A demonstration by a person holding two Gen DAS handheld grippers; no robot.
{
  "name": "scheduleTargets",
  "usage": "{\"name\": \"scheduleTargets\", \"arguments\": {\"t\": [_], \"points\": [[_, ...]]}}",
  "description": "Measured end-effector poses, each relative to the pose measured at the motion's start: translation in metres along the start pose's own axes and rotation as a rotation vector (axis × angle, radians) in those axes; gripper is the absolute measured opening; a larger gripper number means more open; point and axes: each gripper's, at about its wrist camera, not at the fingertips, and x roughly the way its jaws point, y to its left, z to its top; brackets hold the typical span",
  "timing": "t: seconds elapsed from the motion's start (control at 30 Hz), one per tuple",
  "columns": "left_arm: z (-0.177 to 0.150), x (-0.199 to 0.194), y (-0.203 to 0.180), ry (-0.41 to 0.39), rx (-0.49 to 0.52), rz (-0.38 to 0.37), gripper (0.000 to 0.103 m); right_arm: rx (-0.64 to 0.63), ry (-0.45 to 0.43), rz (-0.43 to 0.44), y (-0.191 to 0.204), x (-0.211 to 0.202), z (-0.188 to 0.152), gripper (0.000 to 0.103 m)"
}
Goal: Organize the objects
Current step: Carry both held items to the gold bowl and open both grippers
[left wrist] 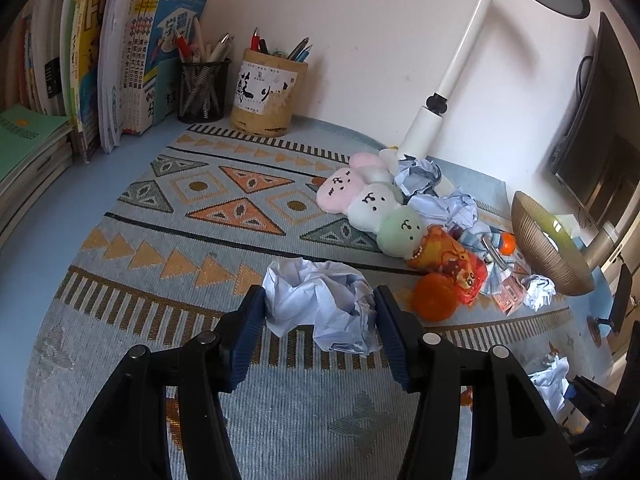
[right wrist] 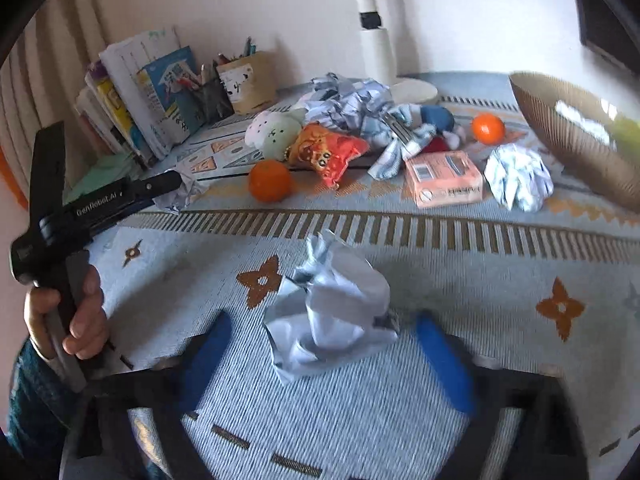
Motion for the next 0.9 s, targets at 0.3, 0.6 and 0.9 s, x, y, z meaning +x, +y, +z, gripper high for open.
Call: {"name": "scheduleTargets", "arguments": {"t": [0.3,0.6,0.9], "points": [[-0.001,-0.009,-0.031,0.008,0.044,-0.028,0.052,0.079,-0.120,0.008,-0.045,-0.050,0.005,0.056],[0.047,-0.006,-0.207,-0.035,0.281,-0.274,0.052,0.256,-0.328,-0.281,-0.184,-0.148,0.058,0.057],[0.052,0.083,-0.349,0.071,0.412,-0.371,0.052,0.351,-0.321,-0.412,-0.276,-0.148,0.104,0.058]]}}
